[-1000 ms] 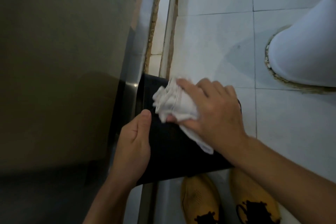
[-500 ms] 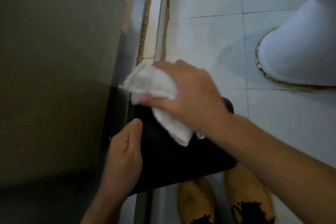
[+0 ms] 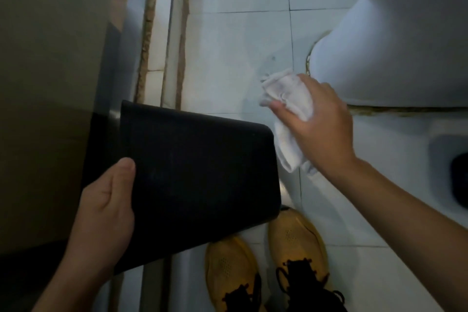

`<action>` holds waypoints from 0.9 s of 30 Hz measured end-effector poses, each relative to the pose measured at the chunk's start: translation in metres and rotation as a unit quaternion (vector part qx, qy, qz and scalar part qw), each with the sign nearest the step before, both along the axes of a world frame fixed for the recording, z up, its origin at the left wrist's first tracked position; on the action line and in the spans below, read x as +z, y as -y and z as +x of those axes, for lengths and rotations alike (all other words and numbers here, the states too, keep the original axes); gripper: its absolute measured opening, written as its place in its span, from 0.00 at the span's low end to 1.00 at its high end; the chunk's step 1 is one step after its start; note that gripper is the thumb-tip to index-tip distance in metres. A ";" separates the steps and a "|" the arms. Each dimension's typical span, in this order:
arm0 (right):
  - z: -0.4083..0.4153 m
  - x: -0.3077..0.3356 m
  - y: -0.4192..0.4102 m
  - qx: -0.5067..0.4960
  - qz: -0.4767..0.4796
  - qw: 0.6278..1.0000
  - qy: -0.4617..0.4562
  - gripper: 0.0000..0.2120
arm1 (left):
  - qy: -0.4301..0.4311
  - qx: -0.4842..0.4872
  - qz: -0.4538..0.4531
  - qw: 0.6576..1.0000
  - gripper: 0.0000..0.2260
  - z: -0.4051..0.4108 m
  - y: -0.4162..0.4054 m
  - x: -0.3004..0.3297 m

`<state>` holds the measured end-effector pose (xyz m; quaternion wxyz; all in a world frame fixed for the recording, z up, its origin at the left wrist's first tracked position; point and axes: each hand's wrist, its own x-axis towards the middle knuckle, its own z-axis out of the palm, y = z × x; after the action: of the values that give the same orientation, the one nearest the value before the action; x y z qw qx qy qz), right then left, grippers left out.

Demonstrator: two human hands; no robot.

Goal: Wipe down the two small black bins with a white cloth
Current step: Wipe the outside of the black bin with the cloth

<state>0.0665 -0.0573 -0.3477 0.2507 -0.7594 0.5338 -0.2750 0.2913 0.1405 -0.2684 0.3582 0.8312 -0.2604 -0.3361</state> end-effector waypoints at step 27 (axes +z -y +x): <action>-0.051 0.001 -0.084 0.027 0.054 0.998 0.000 0.29 | 0.067 -0.044 0.093 0.992 0.26 -0.005 0.001 0.008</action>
<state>0.0157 0.0266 -0.3467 0.2985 -0.7592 0.5267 -0.2390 0.2862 0.1392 -0.2608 0.2457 0.8694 -0.2875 -0.3180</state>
